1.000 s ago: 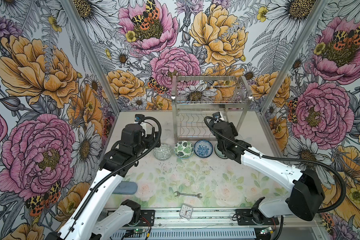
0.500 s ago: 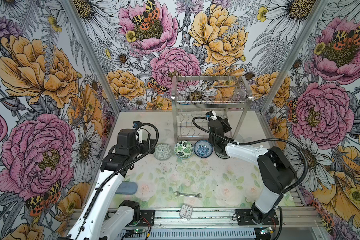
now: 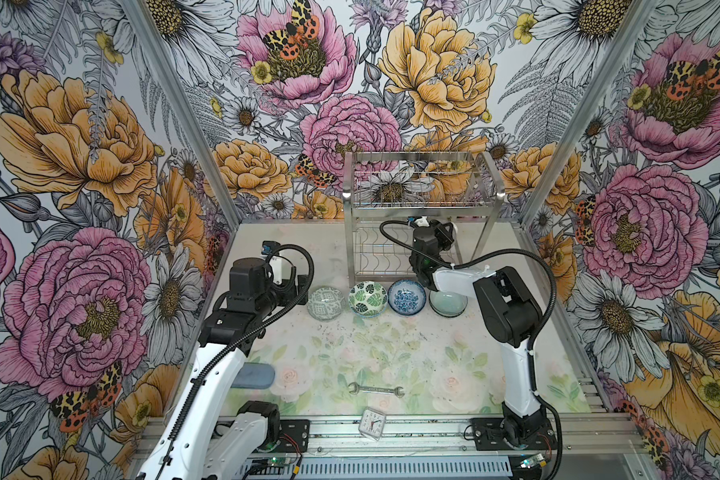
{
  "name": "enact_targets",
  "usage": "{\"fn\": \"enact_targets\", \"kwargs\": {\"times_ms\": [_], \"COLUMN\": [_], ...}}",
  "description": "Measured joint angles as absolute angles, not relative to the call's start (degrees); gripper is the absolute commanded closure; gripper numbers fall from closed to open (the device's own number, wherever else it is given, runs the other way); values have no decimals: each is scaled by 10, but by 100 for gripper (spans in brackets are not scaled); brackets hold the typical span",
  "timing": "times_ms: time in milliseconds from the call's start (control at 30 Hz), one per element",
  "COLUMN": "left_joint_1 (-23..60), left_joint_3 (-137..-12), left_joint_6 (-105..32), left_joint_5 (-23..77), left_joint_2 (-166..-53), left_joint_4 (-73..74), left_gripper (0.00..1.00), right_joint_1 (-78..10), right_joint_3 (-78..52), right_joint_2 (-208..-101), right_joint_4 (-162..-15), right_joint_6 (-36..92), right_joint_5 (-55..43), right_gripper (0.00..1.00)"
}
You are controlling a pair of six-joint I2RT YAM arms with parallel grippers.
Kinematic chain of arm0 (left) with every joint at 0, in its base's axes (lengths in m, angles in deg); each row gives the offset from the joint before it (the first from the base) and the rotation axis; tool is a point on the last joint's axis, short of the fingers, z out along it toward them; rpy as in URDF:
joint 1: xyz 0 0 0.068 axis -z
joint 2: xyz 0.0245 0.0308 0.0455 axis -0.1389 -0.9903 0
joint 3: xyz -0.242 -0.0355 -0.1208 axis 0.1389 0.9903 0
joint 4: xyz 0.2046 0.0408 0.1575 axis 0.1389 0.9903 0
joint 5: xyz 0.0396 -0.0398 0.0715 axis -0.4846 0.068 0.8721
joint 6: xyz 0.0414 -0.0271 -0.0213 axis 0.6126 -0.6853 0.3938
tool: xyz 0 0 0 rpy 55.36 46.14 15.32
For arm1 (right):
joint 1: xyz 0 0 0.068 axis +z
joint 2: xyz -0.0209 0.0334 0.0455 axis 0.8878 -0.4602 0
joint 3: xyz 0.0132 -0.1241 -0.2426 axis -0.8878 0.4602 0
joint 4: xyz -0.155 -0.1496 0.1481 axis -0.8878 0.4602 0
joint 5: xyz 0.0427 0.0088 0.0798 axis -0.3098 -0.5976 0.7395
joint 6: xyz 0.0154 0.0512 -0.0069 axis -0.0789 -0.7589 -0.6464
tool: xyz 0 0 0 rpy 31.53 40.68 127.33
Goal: Load the bowls into the dish rack
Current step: 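Move the held bowl with the right gripper into the dish rack slots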
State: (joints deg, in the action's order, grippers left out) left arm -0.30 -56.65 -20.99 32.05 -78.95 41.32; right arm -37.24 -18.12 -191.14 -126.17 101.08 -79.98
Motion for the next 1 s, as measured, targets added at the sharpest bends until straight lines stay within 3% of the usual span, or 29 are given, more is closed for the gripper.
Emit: {"fn": "enact_targets", "kwargs": {"times_ms": [1000], "left_joint_1": [2], "left_joint_3": [-566], "left_joint_6": [-210], "left_joint_5": [314], "left_joint_2": [-797], "left_joint_4": [410], "left_gripper": [1], "right_joint_1": [-432], "right_joint_3": [-419], "right_joint_2": [-2091], "right_joint_4": [-1171], "right_joint_6": [998], "right_joint_5": [-766], "right_gripper": [100]}}
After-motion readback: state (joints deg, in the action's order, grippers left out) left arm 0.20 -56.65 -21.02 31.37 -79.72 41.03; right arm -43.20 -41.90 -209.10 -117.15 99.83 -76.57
